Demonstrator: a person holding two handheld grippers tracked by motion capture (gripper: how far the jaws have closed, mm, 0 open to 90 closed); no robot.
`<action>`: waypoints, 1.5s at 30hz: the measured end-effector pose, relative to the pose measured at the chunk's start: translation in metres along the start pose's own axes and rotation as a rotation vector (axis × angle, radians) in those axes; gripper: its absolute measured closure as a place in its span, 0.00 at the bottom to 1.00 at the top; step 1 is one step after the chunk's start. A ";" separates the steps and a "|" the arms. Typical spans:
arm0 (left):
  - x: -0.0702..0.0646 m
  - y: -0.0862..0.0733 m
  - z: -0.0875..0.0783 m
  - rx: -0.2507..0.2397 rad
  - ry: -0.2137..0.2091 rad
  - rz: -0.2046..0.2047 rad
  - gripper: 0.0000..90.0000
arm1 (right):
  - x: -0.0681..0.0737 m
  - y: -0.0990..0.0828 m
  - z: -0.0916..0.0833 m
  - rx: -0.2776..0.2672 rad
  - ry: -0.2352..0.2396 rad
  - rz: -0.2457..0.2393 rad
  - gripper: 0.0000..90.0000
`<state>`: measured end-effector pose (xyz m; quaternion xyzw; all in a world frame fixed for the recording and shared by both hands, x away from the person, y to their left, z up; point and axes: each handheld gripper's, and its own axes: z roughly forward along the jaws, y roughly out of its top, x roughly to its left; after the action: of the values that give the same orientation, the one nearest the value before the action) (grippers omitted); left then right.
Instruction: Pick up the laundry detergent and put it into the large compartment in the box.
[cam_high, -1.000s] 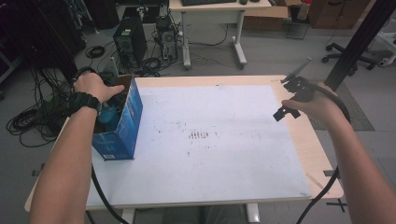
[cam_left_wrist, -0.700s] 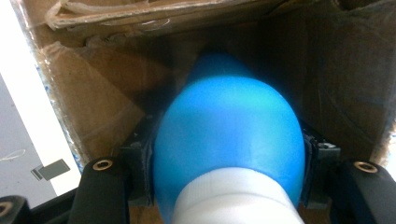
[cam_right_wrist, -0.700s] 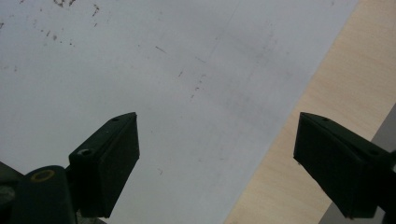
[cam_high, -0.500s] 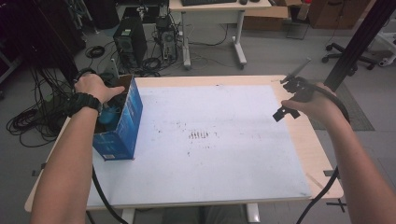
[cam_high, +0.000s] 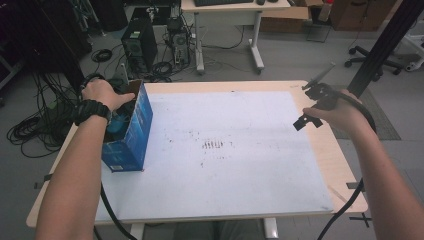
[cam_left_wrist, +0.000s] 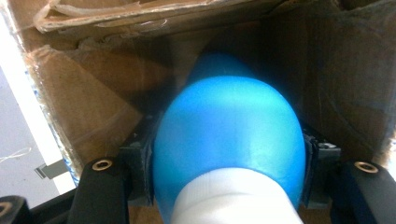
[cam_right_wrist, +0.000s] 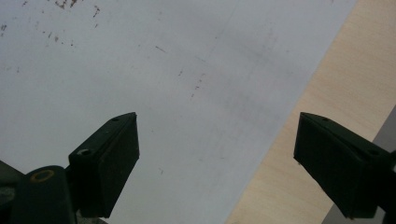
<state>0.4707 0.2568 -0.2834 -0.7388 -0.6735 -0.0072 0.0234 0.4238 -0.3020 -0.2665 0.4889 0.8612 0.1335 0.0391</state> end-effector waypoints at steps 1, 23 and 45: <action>0.000 0.000 0.000 0.000 0.000 0.000 0.41 | 0.000 0.000 0.000 0.000 0.000 0.000 0.16; 0.001 -0.002 0.000 0.004 0.006 -0.005 0.36 | -0.003 -0.005 -0.002 -0.005 0.002 0.003 0.16; 0.000 -0.003 -0.013 -0.037 0.032 0.000 0.27 | -0.001 -0.003 0.001 0.001 0.008 -0.001 0.15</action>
<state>0.4678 0.2562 -0.2706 -0.7388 -0.6728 -0.0317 0.0205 0.4223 -0.3043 -0.2688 0.4881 0.8616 0.1349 0.0355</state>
